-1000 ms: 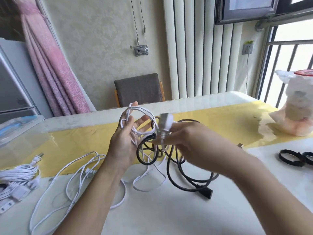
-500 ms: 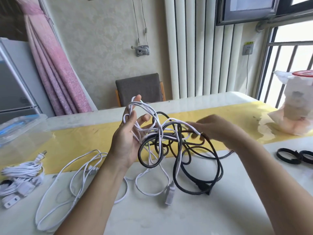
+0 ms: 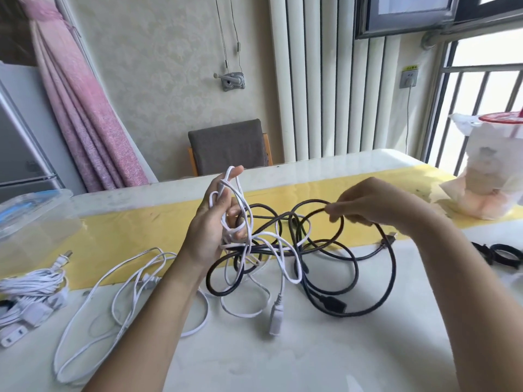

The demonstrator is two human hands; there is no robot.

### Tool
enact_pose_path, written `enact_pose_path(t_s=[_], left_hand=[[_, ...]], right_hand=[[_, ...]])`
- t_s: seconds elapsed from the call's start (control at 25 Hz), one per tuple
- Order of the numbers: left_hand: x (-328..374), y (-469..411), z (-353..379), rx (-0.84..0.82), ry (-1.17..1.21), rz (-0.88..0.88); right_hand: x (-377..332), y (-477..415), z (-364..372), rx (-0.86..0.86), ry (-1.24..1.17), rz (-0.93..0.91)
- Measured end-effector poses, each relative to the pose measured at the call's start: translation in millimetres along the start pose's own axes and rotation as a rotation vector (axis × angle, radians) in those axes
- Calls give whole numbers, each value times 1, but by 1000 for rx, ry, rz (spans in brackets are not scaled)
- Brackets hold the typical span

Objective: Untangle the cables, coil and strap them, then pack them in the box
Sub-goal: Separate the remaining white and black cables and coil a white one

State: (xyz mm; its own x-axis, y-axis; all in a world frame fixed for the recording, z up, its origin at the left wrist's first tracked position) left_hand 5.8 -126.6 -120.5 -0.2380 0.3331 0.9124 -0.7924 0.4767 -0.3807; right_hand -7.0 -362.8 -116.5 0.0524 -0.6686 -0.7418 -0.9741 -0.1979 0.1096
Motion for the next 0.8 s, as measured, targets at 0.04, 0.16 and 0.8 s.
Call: enact_pose_path(t_s=[0.04,0.16,0.8], left_hand=[[1,0,-1,5,-6,3],[3,1,-1,0,-29,17],[7,5,32,-161,-114,32]], right_hand=[[1,0,3,-55,33,16],[-5,-5,11,-10,153,4],[-15,-21,27,-105,-265,-303]])
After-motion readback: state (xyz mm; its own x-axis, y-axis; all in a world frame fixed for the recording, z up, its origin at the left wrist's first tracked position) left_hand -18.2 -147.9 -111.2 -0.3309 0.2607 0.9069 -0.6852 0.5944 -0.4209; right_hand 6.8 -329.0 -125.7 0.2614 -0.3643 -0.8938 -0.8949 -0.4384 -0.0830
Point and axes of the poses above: each hand's wrist, its own y-axis away from the middle knuckle, its own z-axis out of the palm, x = y × z, the point moved 6 cm from there along -y, towards the middle knuckle, and after that the axes turned 14 degrees about -x, right-handed, at the moved point
